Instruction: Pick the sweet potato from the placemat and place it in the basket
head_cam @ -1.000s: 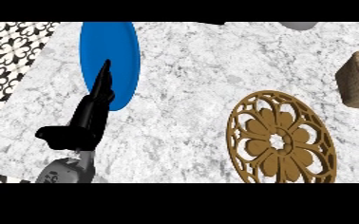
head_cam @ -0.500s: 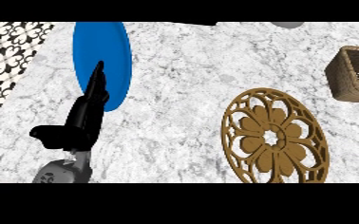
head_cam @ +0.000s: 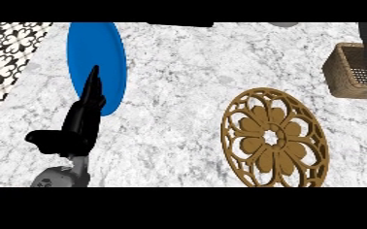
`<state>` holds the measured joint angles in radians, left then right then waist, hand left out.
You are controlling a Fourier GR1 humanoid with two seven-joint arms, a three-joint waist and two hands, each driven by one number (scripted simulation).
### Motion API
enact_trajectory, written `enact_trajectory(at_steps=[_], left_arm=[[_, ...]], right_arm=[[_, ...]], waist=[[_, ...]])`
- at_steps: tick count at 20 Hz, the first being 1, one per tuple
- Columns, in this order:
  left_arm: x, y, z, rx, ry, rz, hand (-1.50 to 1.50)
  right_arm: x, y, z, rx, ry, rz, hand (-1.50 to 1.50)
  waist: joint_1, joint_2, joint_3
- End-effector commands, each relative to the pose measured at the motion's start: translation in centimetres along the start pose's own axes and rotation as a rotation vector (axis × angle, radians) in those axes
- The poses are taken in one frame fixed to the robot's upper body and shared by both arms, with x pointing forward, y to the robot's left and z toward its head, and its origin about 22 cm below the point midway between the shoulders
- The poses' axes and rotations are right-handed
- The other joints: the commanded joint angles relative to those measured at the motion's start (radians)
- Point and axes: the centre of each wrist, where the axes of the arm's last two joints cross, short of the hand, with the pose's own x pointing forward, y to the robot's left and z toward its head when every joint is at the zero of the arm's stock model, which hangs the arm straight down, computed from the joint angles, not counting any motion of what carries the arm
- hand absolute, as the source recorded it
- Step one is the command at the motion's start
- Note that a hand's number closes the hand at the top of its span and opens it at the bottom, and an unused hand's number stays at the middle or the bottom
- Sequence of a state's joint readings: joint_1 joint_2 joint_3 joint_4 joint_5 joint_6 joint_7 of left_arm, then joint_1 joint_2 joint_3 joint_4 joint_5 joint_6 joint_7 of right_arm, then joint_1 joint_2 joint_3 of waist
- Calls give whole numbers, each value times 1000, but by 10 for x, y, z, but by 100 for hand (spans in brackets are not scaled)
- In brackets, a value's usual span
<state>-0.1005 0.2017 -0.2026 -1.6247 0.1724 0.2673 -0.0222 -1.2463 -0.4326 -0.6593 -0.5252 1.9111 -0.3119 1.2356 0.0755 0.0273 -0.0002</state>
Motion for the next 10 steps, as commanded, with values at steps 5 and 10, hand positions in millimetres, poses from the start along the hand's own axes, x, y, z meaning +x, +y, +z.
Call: enact_trajectory(at_steps=[5, 10], left_arm=[[-9, 15, 12, 36, 17, -13, 0], [-1, 4, 2, 16, 7, 12, 0]], right_arm=[[-16, 32, 11, 47, 236, 41, 150], [-25, 43, 8, 61, 260, -43, 150]], waist=[[-25, -13, 0], [-18, -4, 2]])
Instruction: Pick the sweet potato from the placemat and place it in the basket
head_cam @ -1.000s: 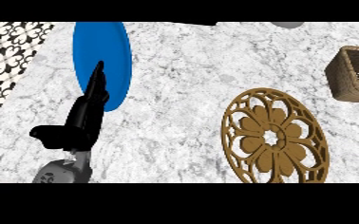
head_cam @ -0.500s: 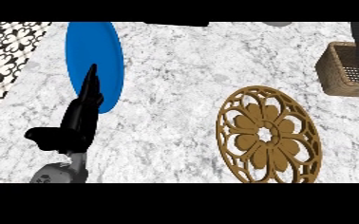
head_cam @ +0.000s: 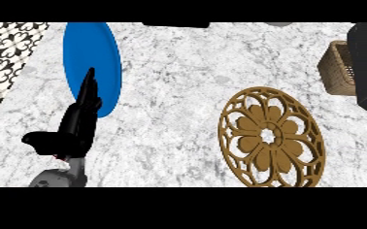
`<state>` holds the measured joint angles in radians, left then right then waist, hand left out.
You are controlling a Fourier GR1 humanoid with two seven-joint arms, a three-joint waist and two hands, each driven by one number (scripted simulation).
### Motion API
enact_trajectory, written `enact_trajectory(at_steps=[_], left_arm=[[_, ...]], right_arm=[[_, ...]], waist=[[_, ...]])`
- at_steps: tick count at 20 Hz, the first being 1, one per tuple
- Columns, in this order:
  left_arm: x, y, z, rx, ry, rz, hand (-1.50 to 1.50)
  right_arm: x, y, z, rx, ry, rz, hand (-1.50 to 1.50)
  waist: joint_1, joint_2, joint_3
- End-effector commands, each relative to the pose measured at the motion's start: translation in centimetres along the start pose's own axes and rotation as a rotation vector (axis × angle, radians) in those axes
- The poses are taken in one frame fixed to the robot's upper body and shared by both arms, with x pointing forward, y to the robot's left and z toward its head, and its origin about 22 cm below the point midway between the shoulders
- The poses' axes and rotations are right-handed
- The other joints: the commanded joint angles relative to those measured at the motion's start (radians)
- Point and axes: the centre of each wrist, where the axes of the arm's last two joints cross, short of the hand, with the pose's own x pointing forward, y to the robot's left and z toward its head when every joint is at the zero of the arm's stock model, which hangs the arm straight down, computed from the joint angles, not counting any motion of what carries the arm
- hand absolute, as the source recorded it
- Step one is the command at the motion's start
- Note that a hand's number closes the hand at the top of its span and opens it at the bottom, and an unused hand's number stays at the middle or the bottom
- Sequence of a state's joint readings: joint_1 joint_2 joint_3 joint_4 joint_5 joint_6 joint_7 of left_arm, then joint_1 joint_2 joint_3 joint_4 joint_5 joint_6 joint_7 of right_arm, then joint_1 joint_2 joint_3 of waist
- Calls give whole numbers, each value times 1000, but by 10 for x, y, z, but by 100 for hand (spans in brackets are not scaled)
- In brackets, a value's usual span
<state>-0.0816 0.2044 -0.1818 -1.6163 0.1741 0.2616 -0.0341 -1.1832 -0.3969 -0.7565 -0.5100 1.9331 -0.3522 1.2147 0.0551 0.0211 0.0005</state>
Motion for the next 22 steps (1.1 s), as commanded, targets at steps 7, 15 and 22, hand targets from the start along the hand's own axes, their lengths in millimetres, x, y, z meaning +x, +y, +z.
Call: enact_trajectory(at_steps=[7, 15, 22], left_arm=[[-7, 7, 9, 7, 11, 2, 0], [6, 9, -3, 18, 3, -11, 0], [-5, 24, 8, 23, 2, -14, 0]], right_arm=[[-18, 19, -8, -8, 248, -96, 150], [-45, 48, -10, 17, 322, -113, -150], [-47, 52, -5, -15, 273, -174, -150]], waist=[[-10, -6, 0], [-28, -9, 1], [-21, -9, 0]])
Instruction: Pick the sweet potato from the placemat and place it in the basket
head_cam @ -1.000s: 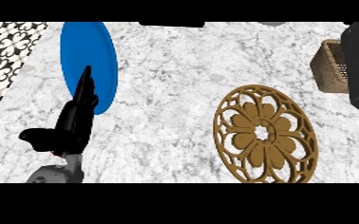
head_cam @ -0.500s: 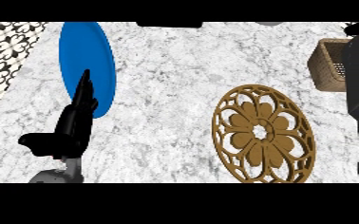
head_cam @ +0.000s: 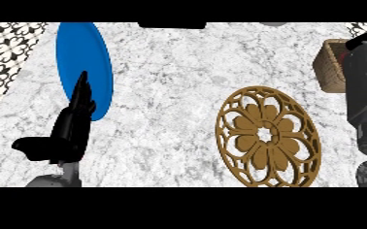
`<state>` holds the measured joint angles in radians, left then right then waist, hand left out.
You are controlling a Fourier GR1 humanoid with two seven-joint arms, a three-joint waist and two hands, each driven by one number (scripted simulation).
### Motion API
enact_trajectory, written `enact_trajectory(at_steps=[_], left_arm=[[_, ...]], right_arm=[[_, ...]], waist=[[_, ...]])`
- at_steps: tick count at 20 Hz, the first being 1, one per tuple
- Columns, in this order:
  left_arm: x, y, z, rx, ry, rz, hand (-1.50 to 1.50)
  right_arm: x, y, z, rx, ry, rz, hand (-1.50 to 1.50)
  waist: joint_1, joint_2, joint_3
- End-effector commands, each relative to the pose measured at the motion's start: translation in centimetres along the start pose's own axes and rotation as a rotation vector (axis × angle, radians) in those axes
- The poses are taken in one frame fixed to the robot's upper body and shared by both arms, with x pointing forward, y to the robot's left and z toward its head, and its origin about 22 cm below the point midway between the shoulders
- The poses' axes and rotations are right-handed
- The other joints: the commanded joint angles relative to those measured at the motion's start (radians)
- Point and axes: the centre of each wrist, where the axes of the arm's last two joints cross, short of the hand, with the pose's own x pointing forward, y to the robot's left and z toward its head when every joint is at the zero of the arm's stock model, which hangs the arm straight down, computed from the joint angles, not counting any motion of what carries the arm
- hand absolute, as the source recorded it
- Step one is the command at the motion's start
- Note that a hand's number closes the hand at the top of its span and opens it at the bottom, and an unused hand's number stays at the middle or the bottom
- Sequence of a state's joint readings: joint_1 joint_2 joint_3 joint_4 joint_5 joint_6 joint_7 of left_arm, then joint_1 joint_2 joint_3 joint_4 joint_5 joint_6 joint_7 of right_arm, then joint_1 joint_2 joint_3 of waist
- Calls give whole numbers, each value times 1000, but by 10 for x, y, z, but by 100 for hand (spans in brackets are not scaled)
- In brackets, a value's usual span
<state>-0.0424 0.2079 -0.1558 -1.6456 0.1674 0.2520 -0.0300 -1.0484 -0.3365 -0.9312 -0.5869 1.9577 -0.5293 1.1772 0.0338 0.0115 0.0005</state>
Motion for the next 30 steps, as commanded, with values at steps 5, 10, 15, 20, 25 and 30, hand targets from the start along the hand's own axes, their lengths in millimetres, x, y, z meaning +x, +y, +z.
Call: enact_trajectory(at_steps=[5, 10, 15, 20, 25, 30], left_arm=[[-1, -7, 1, -9, 2, 11, 0], [-8, -14, 7, -12, -1, 11, 0], [9, 3, 7, -2, 11, -8, 0], [-3, -6, -1, 22, 27, 12, 0], [11, 5, 0, 38, 11, 4, 0], [3, 2, 0, 31, 23, 6, 0]], right_arm=[[6, -11, 3, -148, 90, -190, -150], [17, -34, -6, -301, 69, -198, -150], [21, -46, 8, -359, 128, -178, -150], [12, -62, 13, -449, 189, -252, -150], [10, -103, 42, -464, 167, -365, -150], [-3, -132, 62, -437, 114, -447, -150]], waist=[[-1, 0, 0], [-2, 0, -1], [1, -8, -1], [-32, -12, -2], [-42, -26, -1], [-39, -24, -1]])
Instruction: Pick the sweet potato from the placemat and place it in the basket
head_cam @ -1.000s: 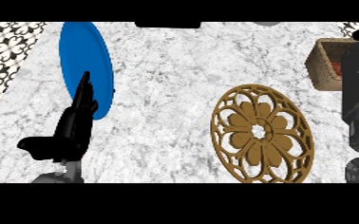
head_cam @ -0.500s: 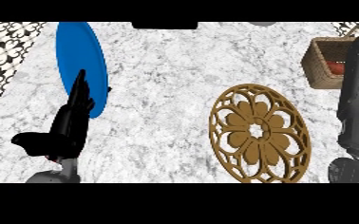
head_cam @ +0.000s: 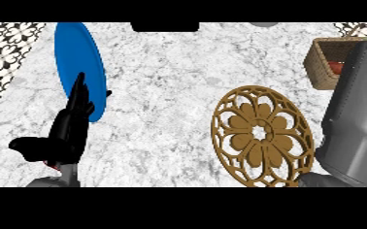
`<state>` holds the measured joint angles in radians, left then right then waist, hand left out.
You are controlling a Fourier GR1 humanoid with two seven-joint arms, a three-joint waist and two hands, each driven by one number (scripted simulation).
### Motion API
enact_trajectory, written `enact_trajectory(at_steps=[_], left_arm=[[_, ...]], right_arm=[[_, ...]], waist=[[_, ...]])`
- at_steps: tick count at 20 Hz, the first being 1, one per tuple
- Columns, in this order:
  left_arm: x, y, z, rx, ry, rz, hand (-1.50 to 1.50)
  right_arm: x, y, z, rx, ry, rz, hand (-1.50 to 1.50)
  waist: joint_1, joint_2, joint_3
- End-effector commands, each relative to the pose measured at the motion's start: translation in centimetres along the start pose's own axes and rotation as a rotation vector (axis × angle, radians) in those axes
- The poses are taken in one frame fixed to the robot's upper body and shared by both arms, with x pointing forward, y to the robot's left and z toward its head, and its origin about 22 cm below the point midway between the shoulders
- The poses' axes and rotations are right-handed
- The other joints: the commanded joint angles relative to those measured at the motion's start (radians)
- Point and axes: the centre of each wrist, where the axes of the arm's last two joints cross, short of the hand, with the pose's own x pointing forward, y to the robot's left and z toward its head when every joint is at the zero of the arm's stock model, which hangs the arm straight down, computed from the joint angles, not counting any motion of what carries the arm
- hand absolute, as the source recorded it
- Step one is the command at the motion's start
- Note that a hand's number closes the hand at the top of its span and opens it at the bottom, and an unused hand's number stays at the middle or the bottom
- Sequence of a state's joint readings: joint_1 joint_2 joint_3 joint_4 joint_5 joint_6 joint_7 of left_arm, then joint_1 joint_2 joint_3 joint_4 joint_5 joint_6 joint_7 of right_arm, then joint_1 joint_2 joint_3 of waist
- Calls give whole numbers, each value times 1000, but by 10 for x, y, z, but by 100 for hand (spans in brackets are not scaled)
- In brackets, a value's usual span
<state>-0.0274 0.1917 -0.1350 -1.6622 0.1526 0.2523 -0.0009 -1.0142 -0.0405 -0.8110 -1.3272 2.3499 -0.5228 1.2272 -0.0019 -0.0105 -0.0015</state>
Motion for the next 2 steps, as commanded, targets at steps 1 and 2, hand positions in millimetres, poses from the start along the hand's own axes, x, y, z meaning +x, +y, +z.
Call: enact_trajectory(at_steps=[1, 2], left_arm=[[-5, -6, 8, -19, 13, 5, 0], [-7, 8, -1, 8, -4, 7, 0]], right_arm=[[14, -41, 8, 29, 137, -50, -150], [0, -44, -1, 19, 119, -48, -150]], waist=[[14, 0, 0], [0, 0, 0]])
